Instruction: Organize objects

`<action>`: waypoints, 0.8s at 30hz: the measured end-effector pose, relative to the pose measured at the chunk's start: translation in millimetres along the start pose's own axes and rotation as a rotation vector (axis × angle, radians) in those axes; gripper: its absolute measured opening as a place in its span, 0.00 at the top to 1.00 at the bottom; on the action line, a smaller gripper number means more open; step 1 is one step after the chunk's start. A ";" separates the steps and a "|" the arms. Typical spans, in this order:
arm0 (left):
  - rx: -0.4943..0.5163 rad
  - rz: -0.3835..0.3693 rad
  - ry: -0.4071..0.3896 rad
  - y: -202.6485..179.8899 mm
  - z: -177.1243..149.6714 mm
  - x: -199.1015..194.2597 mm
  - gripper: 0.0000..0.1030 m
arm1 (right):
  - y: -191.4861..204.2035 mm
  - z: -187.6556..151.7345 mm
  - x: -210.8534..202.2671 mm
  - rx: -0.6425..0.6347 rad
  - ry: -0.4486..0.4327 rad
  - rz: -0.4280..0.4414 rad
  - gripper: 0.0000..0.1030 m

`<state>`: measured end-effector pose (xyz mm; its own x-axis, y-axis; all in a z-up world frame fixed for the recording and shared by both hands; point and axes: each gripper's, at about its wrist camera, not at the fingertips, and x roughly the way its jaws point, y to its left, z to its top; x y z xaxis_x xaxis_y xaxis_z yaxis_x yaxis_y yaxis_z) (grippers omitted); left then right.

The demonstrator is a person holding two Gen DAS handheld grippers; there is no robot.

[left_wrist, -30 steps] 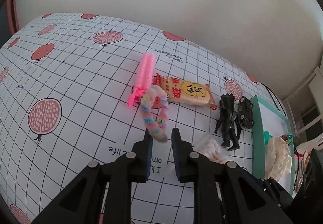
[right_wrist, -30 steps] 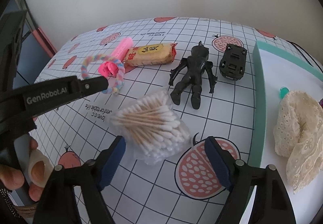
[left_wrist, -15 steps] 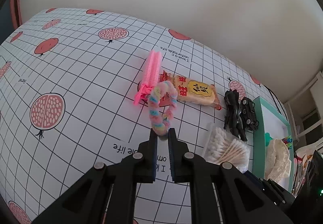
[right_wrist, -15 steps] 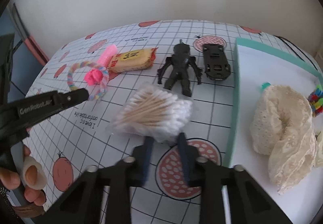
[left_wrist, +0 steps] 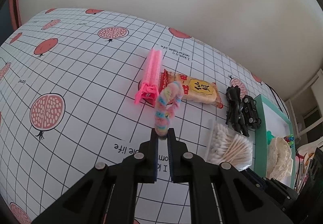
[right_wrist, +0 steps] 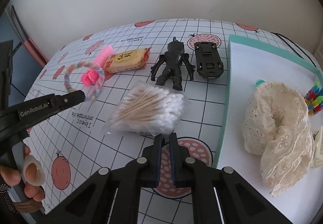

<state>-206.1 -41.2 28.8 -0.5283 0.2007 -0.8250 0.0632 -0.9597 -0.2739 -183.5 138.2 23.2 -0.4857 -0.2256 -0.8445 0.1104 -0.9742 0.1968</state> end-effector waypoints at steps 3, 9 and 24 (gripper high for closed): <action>0.019 0.003 -0.006 -2.5 0.2 0.9 0.92 | 0.9 -0.1 -0.9 -0.005 0.004 0.008 0.84; 0.053 0.045 -0.038 -9.2 10.5 0.8 0.82 | 7.8 1.6 -9.7 -0.035 -0.013 0.018 0.53; -0.022 0.005 -0.044 2.1 29.1 15.5 0.80 | 17.7 19.7 -48.7 -0.081 -0.116 0.030 0.40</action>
<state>-238.8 -45.8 29.8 -0.5649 0.1867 -0.8038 0.0843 -0.9559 -0.2813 -175.0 132.1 77.7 -0.5774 -0.2572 -0.7749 0.1937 -0.9651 0.1760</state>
